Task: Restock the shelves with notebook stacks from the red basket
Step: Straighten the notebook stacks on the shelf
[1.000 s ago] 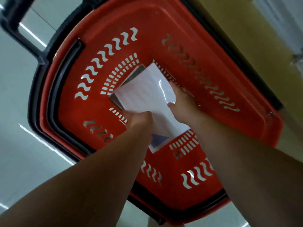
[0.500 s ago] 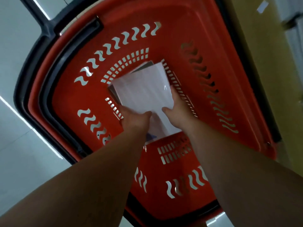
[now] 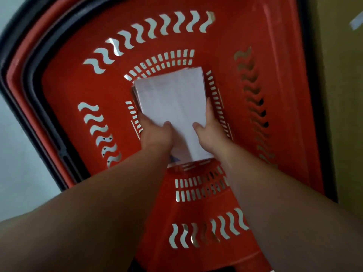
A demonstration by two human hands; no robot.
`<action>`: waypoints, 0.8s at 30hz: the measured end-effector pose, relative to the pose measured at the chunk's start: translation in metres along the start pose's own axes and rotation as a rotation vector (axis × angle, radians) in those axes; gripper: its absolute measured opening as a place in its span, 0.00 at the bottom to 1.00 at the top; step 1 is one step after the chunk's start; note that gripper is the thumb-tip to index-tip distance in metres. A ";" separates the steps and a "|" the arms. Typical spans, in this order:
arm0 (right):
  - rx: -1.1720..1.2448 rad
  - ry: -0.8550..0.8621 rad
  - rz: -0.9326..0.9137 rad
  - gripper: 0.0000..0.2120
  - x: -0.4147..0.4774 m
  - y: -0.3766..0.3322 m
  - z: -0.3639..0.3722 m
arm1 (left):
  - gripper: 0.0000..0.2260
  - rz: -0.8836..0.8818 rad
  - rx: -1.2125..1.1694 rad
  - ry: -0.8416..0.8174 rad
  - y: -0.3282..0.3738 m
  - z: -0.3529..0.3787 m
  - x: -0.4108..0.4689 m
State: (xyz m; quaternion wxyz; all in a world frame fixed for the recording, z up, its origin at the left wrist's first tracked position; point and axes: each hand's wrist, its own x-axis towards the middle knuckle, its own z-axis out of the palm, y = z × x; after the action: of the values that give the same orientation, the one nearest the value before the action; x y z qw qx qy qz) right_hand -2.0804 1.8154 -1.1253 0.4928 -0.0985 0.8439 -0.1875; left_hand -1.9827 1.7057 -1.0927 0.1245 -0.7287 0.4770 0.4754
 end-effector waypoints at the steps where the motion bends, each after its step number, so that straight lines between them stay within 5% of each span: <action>1: -0.003 -0.007 0.001 0.41 0.002 0.002 -0.003 | 0.37 -0.010 -0.016 0.012 0.002 0.003 -0.002; 24: 0.132 0.009 -0.013 0.43 -0.015 0.021 -0.011 | 0.38 0.052 -0.033 -0.008 -0.020 0.014 -0.024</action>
State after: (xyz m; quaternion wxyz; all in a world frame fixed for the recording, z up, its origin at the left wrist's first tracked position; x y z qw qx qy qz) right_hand -2.0824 1.8428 -1.1170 0.4931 -0.0705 0.8314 -0.2464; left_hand -1.9767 1.7388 -1.0857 0.1018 -0.7162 0.4874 0.4891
